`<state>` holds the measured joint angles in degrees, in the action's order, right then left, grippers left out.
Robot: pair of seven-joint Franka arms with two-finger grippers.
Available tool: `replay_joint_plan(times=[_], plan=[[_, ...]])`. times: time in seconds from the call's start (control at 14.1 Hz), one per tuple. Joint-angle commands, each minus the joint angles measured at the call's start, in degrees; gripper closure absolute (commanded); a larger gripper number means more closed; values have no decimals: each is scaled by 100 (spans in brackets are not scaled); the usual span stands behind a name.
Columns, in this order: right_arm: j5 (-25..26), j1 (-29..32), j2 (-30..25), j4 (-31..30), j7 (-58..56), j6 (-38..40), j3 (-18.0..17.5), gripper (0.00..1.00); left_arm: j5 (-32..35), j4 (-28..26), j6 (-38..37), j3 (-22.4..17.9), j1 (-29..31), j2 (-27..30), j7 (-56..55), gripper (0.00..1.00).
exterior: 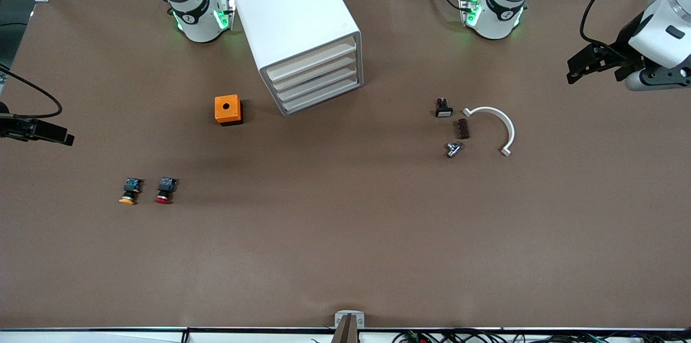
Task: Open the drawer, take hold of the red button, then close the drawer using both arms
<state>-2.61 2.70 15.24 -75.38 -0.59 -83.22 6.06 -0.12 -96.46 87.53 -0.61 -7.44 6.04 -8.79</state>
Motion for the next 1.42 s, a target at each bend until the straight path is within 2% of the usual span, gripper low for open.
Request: replay_joint_plan(times=[0.0,0.21,0.5,1.07,1.35], plan=[[-91,187,-266,41,-11,209,-114,0,100,-277,124,122,111,275,97,0],[-29,134,-871,-239,-63,244,-131,0,91,-277,212,96,111,267,97,0],[-3,-41,-1453,-494,-99,684,-131,0,99,-286,221,96,111,249,97,0],[6,-156,-1928,-1408,-142,254,-140,0,108,-453,669,105,102,293,106,0],[190,-156,-2078,-1655,-600,7,-140,0,100,-216,696,79,111,135,308,0]])
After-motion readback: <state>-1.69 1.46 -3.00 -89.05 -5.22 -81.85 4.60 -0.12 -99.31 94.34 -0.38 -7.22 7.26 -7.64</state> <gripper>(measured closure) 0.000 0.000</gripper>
